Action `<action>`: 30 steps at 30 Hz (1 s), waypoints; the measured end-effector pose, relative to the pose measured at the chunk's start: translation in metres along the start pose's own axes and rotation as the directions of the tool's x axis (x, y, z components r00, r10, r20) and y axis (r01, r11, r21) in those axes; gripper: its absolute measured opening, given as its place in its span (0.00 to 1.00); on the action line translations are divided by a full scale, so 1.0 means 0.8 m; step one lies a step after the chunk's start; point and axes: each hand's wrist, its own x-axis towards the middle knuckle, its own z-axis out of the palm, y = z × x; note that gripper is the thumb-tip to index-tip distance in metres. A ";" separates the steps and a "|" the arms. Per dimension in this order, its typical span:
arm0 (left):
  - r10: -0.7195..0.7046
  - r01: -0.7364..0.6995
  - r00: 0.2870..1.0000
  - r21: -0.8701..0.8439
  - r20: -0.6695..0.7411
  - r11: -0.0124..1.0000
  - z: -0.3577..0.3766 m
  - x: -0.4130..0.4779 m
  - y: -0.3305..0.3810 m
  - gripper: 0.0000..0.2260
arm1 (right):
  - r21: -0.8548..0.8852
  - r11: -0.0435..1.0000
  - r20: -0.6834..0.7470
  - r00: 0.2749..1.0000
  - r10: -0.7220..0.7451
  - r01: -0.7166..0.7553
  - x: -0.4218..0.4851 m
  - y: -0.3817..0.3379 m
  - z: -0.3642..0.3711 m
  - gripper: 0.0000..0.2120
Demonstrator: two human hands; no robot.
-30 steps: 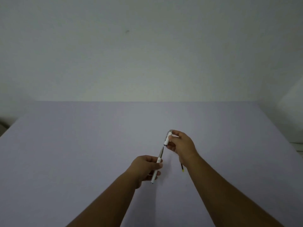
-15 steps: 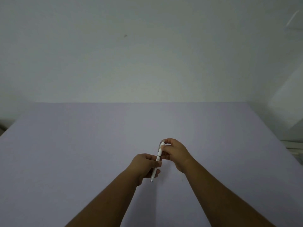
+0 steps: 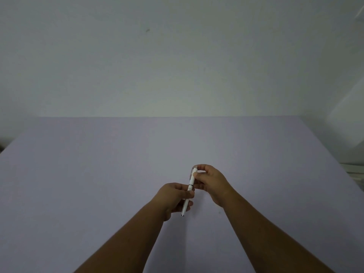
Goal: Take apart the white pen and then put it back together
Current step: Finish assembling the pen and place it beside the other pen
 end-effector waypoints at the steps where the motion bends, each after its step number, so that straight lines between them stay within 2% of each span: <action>1: -0.008 0.008 1.000 -0.011 0.000 1.000 0.000 0.003 -0.001 0.04 | 0.007 1.000 -0.012 1.000 0.006 -0.006 0.003 0.002 -0.002 0.08; 3: -0.017 0.017 1.000 -0.039 -0.010 0.999 0.003 0.012 -0.004 0.04 | 0.041 0.999 -0.099 0.995 0.018 -0.014 0.012 0.006 -0.011 0.10; 5: -0.027 0.024 0.999 -0.052 -0.047 0.998 0.006 0.024 -0.010 0.05 | 0.012 0.999 -0.253 0.967 0.034 -0.032 0.021 0.013 -0.030 0.10; 7: -0.050 0.043 0.996 -0.083 -0.077 0.996 0.009 0.036 -0.017 0.05 | -0.200 0.974 -0.383 0.923 0.025 -0.109 0.029 0.026 -0.051 0.09; 9: -0.081 0.070 0.993 -0.122 -0.088 0.990 0.012 0.050 -0.027 0.06 | -0.500 0.836 -0.405 0.914 0.004 -0.225 0.032 0.044 -0.064 0.10; 11: -0.096 0.080 0.990 -0.138 -0.107 0.987 0.016 0.062 -0.037 0.07 | -0.654 0.708 -0.386 0.923 -0.008 -0.267 0.030 0.060 -0.064 0.10; 14: -0.044 0.040 0.977 -0.020 -0.209 0.999 0.021 0.081 -0.051 0.06 | -0.665 0.698 -0.359 0.933 0.011 -0.265 0.027 0.079 -0.059 0.02; 21: 0.104 -0.012 0.944 0.285 -0.313 0.959 0.032 0.100 -0.056 0.10 | -0.676 0.713 -0.303 0.952 -0.035 -0.189 0.042 0.091 -0.041 0.05; 30: 0.195 -0.042 0.925 0.421 -0.326 0.906 0.039 0.105 -0.060 0.10 | -0.676 0.721 -0.248 0.969 -0.025 -0.154 0.050 0.094 -0.016 0.06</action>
